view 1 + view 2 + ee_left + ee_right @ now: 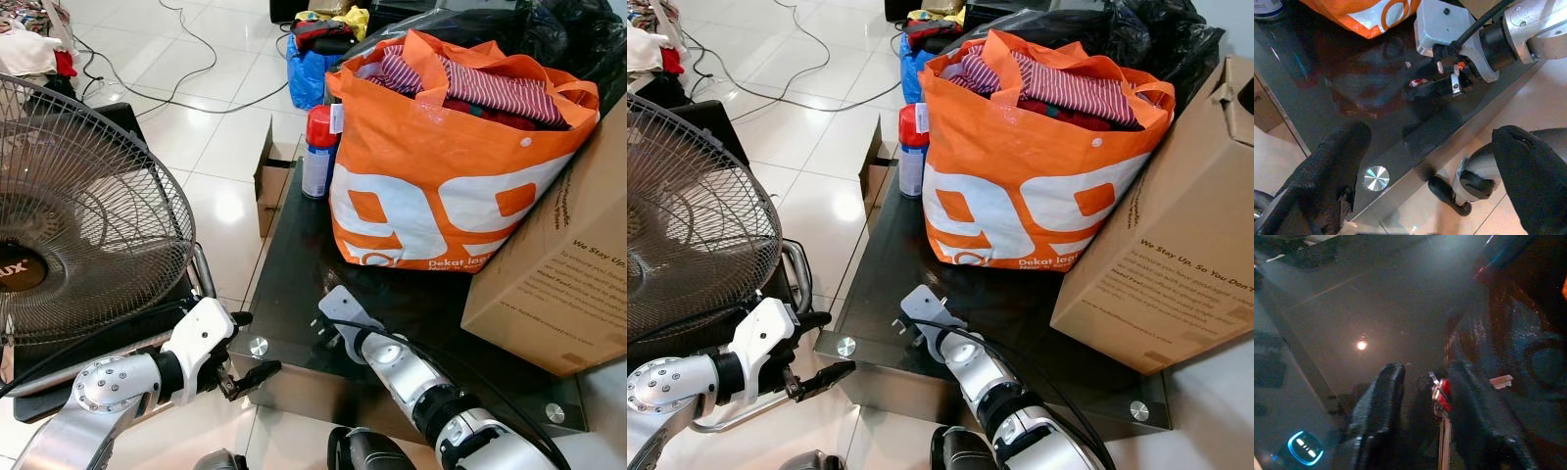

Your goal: Hang keys on a hook

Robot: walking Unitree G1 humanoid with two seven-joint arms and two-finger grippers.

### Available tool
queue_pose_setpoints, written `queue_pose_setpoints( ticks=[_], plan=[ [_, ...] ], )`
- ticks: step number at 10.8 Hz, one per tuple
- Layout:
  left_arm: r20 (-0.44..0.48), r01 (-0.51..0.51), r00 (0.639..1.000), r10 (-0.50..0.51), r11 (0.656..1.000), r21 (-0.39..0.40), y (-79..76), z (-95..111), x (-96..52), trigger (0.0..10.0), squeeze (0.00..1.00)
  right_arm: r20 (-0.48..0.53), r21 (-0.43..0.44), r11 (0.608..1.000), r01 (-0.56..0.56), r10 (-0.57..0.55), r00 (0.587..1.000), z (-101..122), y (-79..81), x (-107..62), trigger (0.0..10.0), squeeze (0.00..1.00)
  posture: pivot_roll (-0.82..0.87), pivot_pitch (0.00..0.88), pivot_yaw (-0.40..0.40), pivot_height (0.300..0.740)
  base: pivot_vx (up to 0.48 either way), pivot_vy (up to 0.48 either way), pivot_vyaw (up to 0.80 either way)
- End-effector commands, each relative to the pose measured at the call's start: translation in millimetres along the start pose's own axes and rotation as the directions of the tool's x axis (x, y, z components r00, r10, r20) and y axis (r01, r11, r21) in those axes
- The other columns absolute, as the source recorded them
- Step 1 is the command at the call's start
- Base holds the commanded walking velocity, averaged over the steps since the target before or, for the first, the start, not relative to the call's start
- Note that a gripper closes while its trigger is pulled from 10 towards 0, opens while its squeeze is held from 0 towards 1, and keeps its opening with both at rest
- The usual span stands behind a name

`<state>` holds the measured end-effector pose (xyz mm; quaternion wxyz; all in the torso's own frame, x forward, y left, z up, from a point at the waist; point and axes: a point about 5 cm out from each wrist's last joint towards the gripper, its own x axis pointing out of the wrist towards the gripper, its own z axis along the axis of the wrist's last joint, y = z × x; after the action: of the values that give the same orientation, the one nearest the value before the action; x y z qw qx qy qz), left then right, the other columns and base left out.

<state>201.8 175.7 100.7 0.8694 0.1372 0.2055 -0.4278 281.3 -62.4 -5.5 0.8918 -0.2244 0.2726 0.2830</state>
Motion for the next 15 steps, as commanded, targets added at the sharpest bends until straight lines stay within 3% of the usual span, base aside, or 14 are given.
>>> queue_pose_setpoints(
  ticks=[1, 6, 7, 8, 9, 10, 11, 12, 13, 15],
  plan=[
    [-0.004, 0.004, 1.000, -0.004, 1.000, 0.011, -0.5, 0.7, 0.3, 10.0, 0.00, -0.085, 0.004, 1.000, 0.003, -0.002, 0.996, -22.8, -1.8, -3.8, 0.0, 0.00, -0.03, 0.143, -0.064, 0.740, 0.000, 0.000, 0.00],
    [-0.002, 0.003, 1.000, -0.003, 1.000, 0.014, 0.8, 1.4, 1.2, 10.0, 0.00, -0.093, 0.026, 1.000, 0.015, -0.012, 0.996, -31.7, -8.2, -7.7, 0.0, 0.00, -0.03, 0.138, -0.063, 0.740, 0.000, 0.000, 0.00],
    [-0.003, 0.002, 1.000, -0.002, 1.000, 0.014, 1.2, 1.3, 1.0, 10.0, 0.00, -0.090, 0.052, 0.998, 0.023, -0.019, 0.996, -33.2, -10.3, -8.9, 0.0, 0.00, -0.03, 0.137, -0.063, 0.740, 0.000, 0.000, 0.00],
    [-0.002, 0.002, 1.000, -0.002, 1.000, 0.015, 1.5, 1.3, 0.9, 10.0, 0.00, -0.084, 0.134, 0.990, 0.040, -0.029, 0.996, -33.7, -12.6, -9.8, 0.0, 0.00, -0.03, 0.136, -0.063, 0.740, 0.000, 0.000, 0.00],
    [-0.002, 0.003, 1.000, -0.003, 1.000, 0.016, 1.5, 1.6, 1.0, 10.0, 0.00, -0.075, 0.287, 0.956, 0.068, -0.048, 0.996, -33.1, -15.7, -10.5, 0.0, 0.00, -0.03, 0.136, -0.063, 0.740, 0.000, 0.000, 0.00],
    [-0.001, 0.003, 1.000, -0.003, 1.000, 0.017, 1.5, 1.5, 0.8, 10.0, 0.00, -0.089, 0.464, 0.879, 0.114, -0.082, 0.993, -36.1, -19.6, -12.4, 0.0, 0.00, -0.03, 0.132, -0.063, 0.740, 0.000, 0.000, 0.00],
    [-0.001, 0.003, 1.000, -0.002, 1.000, 0.017, 1.3, 1.3, 0.5, 10.0, 0.00, -0.119, 0.567, 0.810, 0.150, -0.099, 0.988, -41.8, -20.0, -14.3, 0.0, 0.00, -0.03, 0.128, -0.065, 0.740, 0.000, 0.000, 0.00],
    [-0.001, 0.002, 1.000, -0.002, 1.000, 0.018, 1.4, 1.4, 0.5, 10.0, 0.00, -0.166, 0.725, 0.659, 0.197, -0.110, 0.980, -48.7, -19.8, -16.3, 0.0, 0.00, -0.03, 0.128, -0.065, 0.740, 0.000, 0.000, 0.00],
    [-0.001, 0.002, 1.000, -0.002, 1.000, 0.019, 1.1, 1.1, 0.1, 10.0, 0.00, -0.196, 0.793, 0.563, 0.233, -0.125, 0.973, -55.7, -19.1, -20.1, 0.0, 0.00, -0.02, 0.125, -0.065, 0.740, 0.000, 0.000, 0.00],
    [-0.001, 0.003, 1.000, -0.003, 1.000, 0.020, 0.9, 1.3, 0.5, 10.0, 0.00, -0.213, 0.792, 0.550, 0.264, -0.156, 0.964, -59.1, -19.8, -24.9, 0.0, 0.00, -0.02, 0.122, -0.064, 0.740, 0.000, 0.000, 0.00]
  ],
)
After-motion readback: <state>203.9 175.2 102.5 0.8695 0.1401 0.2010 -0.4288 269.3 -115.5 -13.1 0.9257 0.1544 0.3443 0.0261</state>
